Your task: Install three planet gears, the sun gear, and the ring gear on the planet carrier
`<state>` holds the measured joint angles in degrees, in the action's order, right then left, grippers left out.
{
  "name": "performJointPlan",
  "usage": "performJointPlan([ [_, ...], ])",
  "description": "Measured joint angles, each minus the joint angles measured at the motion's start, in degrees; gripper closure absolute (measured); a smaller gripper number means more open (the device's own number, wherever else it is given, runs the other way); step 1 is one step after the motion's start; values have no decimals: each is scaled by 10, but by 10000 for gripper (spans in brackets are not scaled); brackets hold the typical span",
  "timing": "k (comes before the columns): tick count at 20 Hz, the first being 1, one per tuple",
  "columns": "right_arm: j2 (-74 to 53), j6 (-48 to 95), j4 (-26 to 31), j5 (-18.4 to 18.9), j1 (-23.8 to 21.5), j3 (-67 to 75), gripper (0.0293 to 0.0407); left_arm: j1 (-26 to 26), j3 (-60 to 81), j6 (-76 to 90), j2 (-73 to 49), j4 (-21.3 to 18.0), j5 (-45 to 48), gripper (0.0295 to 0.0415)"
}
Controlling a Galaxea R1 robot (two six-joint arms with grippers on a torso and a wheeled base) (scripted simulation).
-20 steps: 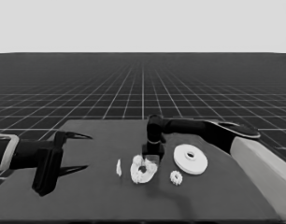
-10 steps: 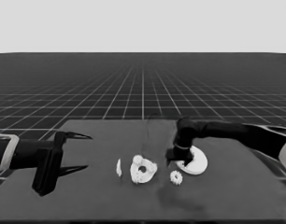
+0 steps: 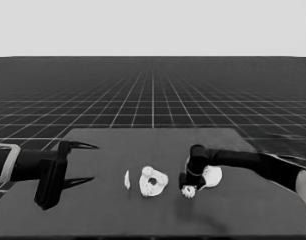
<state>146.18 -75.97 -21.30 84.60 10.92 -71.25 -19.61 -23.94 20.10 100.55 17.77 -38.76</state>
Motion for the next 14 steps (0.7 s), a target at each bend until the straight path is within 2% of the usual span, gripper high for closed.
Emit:
performJointPlan([
  [6, 4, 6, -12, -7, 13, -13, 315, 0, 0, 0, 0, 0, 0, 326],
  [8, 4, 7, -13, -7, 13, -13, 386, 0, 0, 0, 0, 0, 0, 326],
  [9, 4, 7, -13, -7, 13, -13, 390, 0, 0, 0, 0, 0, 0, 326],
  [14, 4, 7, -13, -7, 13, -13, 390, 0, 0, 0, 0, 0, 0, 326],
])
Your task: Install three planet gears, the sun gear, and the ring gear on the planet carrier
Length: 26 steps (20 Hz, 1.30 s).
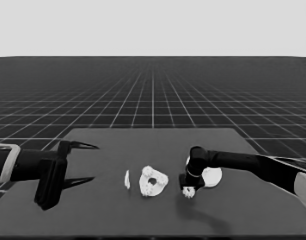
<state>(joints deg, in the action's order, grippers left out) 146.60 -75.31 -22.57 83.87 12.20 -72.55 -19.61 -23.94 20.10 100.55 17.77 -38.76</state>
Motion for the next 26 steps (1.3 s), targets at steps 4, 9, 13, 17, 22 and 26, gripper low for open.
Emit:
performJointPlan([
  [4, -19, -32, 74, 33, -77, 60, 390, 0, 0, 0, 0, 0, 0, 326],
  [9, -22, -39, 118, 42, -124, 72, 390, 0, 0, 0, 0, 0, 0, 326],
  [13, 77, -85, 125, 52, -132, -10, 390, 0, 0, 0, 0, 0, 0, 326],
  [17, 269, -60, 132, 47, -138, -197, 390, 0, 0, 0, 0, 0, 0, 326],
  [22, 291, -47, 133, 45, -138, -233, 390, 0, 0, 0, 0, 0, 0, 326],
  [26, 301, -24, 72, 28, -74, -270, 390, 0, 0, 0, 0, 0, 0, 326],
])
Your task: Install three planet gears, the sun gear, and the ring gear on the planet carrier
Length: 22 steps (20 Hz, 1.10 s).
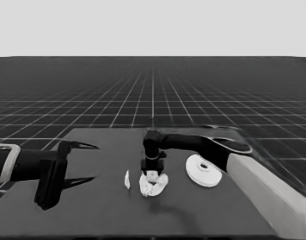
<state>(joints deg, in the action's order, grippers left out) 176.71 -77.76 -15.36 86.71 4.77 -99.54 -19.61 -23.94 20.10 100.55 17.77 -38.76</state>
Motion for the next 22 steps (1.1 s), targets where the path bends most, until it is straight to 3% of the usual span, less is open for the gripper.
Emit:
performJointPlan([
  [22, 1, -84, -7, -3, 14, -7, 390, 0, 0, 0, 0, 0, 0, 326],
])
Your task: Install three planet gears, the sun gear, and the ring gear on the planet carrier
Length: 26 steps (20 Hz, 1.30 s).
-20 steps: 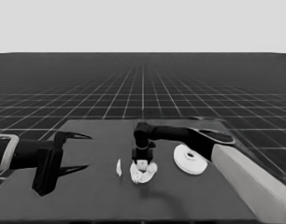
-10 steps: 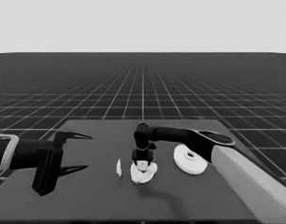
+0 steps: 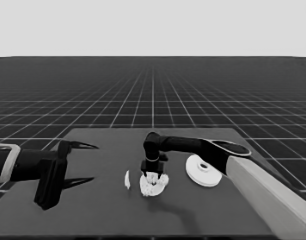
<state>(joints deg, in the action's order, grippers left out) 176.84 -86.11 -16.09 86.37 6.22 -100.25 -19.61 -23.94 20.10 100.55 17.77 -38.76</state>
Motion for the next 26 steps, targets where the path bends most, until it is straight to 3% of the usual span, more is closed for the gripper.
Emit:
performJointPlan([
  [26, 0, -156, 0, 0, 2, 0, 390, 0, 0, 0, 0, 0, 0, 326],
])
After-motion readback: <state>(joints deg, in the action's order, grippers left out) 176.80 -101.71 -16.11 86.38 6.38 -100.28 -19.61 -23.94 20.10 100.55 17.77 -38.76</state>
